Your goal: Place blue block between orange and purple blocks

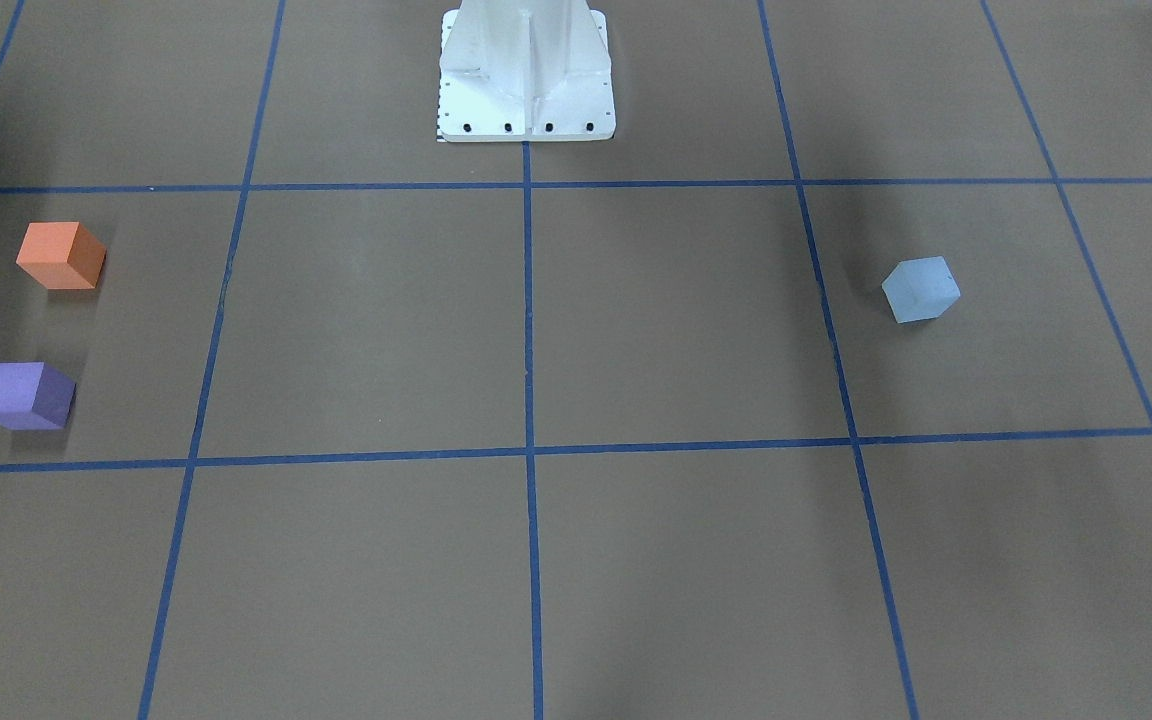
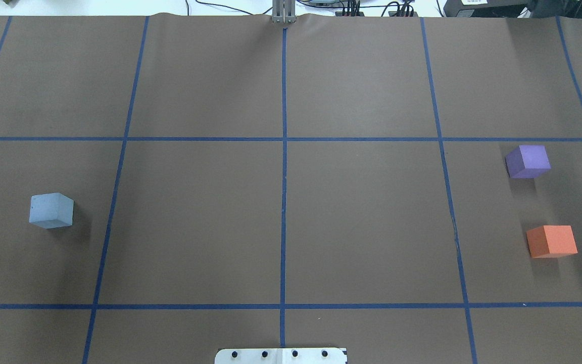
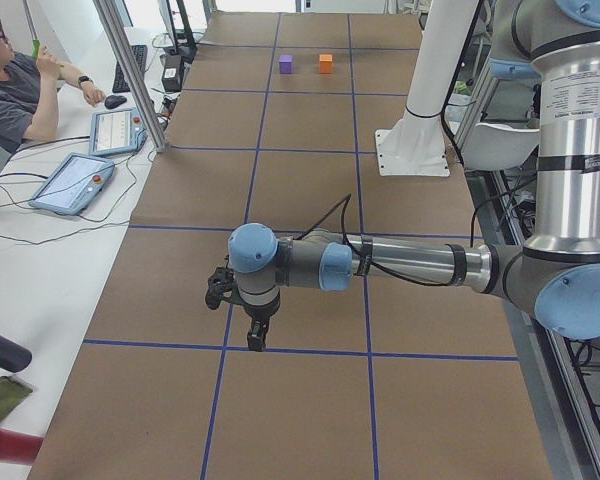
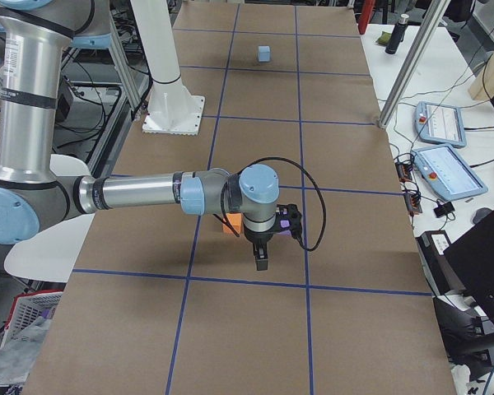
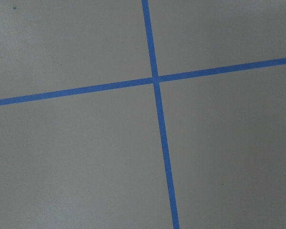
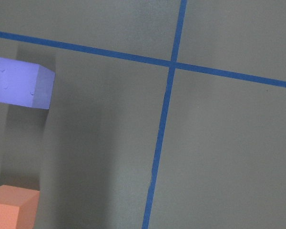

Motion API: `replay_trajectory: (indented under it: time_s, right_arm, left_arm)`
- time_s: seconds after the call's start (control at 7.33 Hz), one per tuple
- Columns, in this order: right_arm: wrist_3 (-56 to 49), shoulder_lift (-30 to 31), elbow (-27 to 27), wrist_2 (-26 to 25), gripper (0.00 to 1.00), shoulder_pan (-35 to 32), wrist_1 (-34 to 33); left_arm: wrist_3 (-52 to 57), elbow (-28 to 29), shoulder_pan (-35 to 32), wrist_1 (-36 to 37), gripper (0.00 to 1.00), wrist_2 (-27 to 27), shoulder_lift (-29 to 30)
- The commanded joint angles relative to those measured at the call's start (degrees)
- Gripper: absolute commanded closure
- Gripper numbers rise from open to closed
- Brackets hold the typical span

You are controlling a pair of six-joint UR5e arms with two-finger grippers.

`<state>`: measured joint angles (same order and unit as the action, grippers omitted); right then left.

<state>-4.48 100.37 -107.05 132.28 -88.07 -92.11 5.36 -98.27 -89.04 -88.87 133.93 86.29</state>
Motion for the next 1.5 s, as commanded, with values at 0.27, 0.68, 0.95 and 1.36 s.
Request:
replay_trajectory:
  time_s: [0.27,0.68,0.95,1.36]
  right_arm:
    - [0.00,0.00,0.00,0.00,0.00,0.00,0.00]
    - [0.00,0.00,0.00,0.09,0.00,0.00,0.00]
    - [0.00,0.00,0.00,0.09,0.00,0.00,0.00]
    - [2.55,0.00,-0.18,0.09,0.00,0.61,0.09]
  left_arm:
    - [0.00,-3.13,0.09,0.02,0.00,0.01,-0.07]
    - [-0.78,-6.07,0.26,-0.07,0.00,0.10,0.63]
    - [-0.97,-5.62,1.14,-0.07,0.00,2.63,0.64]
    - [-15.06,-5.18,9.09,-7.07,0.00,4.67,0.64]
